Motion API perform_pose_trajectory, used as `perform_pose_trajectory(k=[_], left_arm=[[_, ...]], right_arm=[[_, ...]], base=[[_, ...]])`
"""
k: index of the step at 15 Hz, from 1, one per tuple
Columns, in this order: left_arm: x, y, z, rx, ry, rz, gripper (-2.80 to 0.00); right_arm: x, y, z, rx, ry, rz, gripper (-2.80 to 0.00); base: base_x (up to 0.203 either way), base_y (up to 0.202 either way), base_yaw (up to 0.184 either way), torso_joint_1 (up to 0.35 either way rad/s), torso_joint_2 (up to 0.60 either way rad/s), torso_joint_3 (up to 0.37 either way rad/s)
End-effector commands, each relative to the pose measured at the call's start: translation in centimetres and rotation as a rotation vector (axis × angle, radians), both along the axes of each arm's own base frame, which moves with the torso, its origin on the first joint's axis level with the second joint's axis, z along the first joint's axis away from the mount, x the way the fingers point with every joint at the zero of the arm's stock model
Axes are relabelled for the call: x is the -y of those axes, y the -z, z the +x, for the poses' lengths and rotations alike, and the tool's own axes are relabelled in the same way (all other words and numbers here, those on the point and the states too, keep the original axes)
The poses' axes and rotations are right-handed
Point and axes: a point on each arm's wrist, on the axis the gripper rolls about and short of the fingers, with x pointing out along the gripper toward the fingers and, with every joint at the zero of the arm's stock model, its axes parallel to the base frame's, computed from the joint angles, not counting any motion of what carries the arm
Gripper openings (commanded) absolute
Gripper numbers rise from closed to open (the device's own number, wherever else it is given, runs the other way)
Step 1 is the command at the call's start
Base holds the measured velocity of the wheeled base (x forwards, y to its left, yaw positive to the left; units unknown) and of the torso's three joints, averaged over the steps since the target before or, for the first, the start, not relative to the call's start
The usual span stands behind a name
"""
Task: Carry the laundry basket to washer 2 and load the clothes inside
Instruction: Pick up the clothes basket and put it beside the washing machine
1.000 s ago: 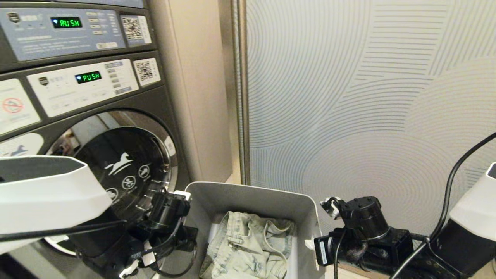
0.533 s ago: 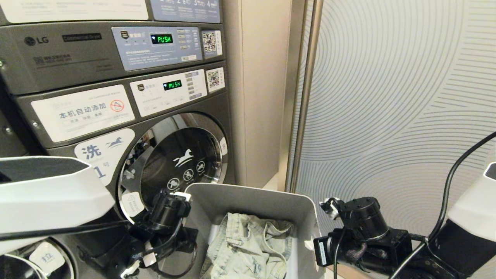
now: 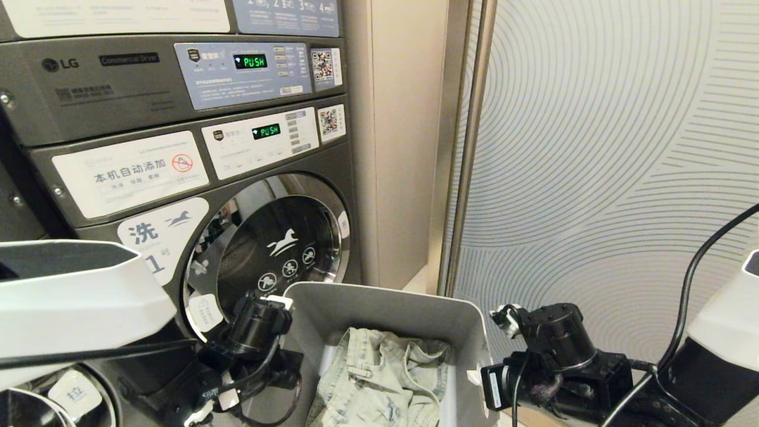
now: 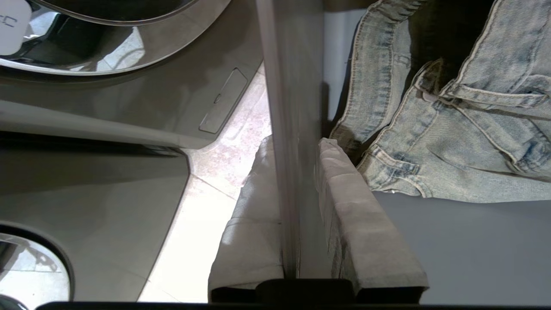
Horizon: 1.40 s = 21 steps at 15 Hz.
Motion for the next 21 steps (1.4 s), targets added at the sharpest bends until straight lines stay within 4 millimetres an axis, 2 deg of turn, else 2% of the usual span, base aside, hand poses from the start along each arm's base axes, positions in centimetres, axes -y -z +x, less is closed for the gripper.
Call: perform_pose_trajectory(k=[1,21], left_arm=[[-0.02,-0.04,0.00,0.004,-0.003,-0.001,-2.80],[0.00,0.15,0.04,-0.001,-0.003,0.002,-2.80]], right_arm=[[-0.02,-0.09,0.02,0.005,0.001,0.006,-2.80],[0.19,0.33,-0.32,0.001,-0.019,-0.022,-2.80]], base=[[0.000,0.000,0.000,0.000,0.00,0.000],[0.001,-0.008,0.169,0.003,0.00,0.001]])
